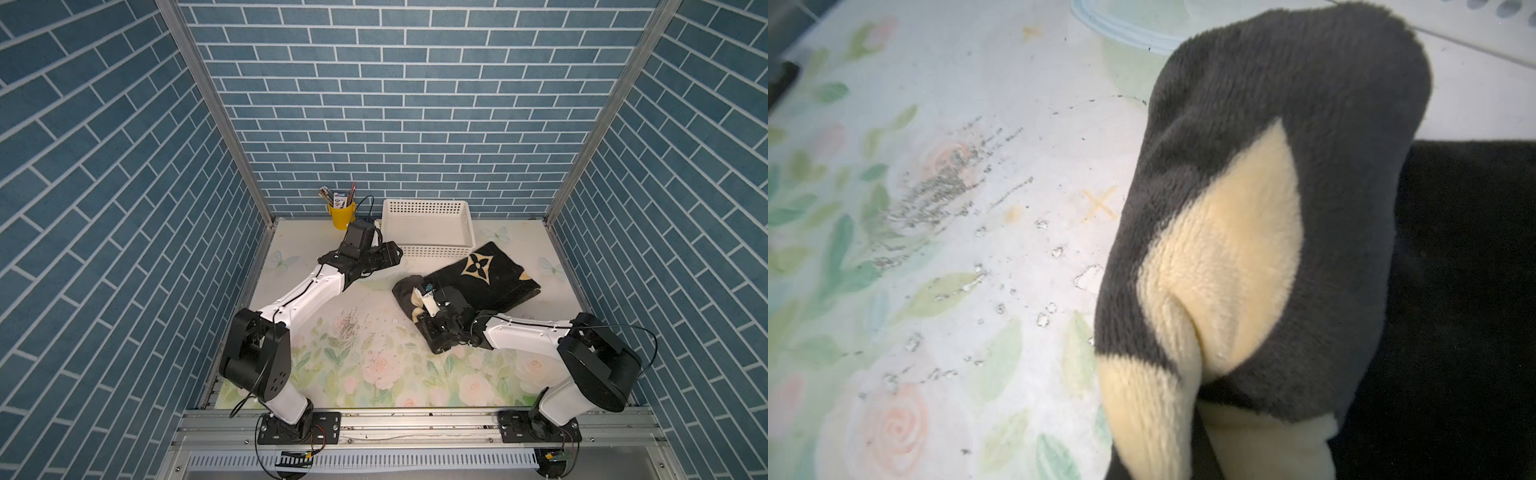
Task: Roll up the pillowcase
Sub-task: Roll the pillowcase at the center of the board.
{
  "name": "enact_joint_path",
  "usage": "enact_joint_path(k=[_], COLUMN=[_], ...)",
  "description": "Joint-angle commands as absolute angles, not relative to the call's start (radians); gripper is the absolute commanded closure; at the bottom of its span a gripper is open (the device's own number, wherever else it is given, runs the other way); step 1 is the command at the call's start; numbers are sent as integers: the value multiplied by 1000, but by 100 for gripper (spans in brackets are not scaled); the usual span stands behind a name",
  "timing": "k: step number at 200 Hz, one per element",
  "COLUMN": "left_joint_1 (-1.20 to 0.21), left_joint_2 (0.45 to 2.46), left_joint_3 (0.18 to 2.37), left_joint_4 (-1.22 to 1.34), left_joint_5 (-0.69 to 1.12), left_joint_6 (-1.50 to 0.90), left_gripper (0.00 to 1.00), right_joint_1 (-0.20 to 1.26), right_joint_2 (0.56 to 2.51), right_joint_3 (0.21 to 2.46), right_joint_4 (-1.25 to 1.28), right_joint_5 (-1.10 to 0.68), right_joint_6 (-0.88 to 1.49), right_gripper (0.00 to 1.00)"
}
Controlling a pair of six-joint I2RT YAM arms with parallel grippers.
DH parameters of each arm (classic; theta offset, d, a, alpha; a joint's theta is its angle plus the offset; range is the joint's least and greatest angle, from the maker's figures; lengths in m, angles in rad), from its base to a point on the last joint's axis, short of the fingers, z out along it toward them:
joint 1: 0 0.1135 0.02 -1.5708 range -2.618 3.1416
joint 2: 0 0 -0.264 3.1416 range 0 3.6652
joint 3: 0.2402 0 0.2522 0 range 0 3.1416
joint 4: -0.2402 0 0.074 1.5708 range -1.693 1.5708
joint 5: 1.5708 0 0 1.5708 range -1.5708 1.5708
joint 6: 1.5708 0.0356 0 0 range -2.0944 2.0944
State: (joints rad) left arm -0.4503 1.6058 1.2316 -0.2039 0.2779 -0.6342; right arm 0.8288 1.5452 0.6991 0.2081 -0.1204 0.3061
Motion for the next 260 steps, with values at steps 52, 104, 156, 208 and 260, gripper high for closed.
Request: enact_joint_path(k=[52, 104, 156, 208, 260], left_joint_1=[-527, -649, -712, -712, -712], left_joint_2=[1687, 1830, 1999, 2060, 2080], left_joint_3=[1223, 1331, 1430, 1446, 1460], left_joint_4=[-214, -208, -202, -222, -207], left_joint_5=[338, 371, 366, 328, 349], left_joint_6=[-573, -540, -576, -629, -640], left_gripper=[32, 36, 38, 39, 39], right_joint_1=[546, 366, 322, 484, 869], right_joint_2=[1472, 1518, 1532, 1298, 1307], right_joint_3=[473, 414, 468, 680, 684], right_joint_4=[445, 496, 402, -48, -137], right_joint_5=[-527, -642, -640, -148, 416], right_joint_6=[609, 667, 596, 319, 194], right_gripper=[98, 98, 60, 24, 5])
